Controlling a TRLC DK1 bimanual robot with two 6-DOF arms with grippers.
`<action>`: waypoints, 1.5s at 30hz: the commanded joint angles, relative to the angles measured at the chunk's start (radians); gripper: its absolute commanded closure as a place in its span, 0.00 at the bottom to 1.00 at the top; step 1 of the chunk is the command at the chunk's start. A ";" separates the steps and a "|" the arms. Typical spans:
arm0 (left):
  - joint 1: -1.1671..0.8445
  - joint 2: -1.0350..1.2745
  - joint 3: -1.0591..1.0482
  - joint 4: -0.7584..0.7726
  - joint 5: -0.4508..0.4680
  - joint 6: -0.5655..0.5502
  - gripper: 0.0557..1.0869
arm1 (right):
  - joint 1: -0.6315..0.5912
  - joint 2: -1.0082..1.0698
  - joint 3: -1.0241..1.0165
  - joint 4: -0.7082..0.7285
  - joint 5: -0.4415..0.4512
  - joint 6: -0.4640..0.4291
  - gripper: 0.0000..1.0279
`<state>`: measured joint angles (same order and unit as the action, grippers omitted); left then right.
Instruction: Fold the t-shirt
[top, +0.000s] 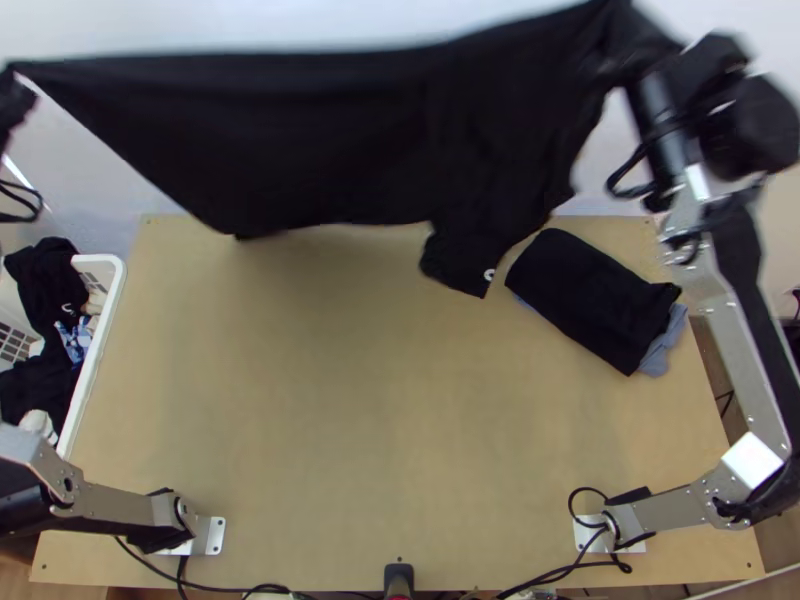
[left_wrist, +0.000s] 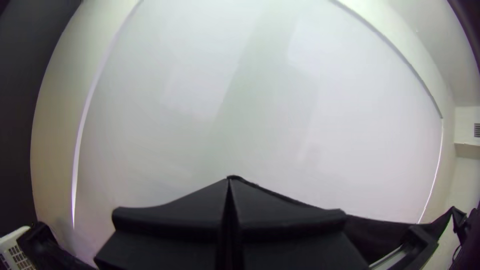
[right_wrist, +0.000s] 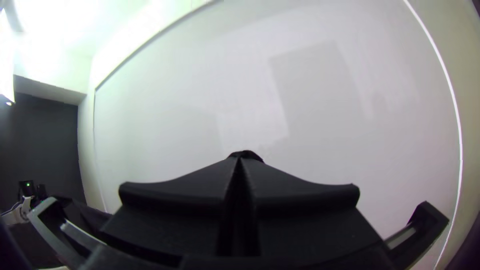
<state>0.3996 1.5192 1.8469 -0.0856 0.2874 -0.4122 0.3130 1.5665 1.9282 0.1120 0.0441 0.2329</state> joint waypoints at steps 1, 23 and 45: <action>-0.013 -0.088 0.120 0.040 -0.093 -0.034 0.97 | 0.006 -0.020 0.290 -0.023 0.028 -0.032 0.97; 0.122 -0.818 -0.299 -0.009 -0.056 -0.027 0.97 | 0.087 -0.803 0.054 -0.621 -0.069 0.052 0.97; 0.007 -0.732 -1.052 0.009 0.035 0.052 0.97 | 0.113 -0.925 -1.249 -0.207 -0.099 0.148 0.97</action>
<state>0.4301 0.7040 1.0958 -0.2581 0.3073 -0.4099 0.4229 0.6094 1.0698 -0.3183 -0.0536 0.3599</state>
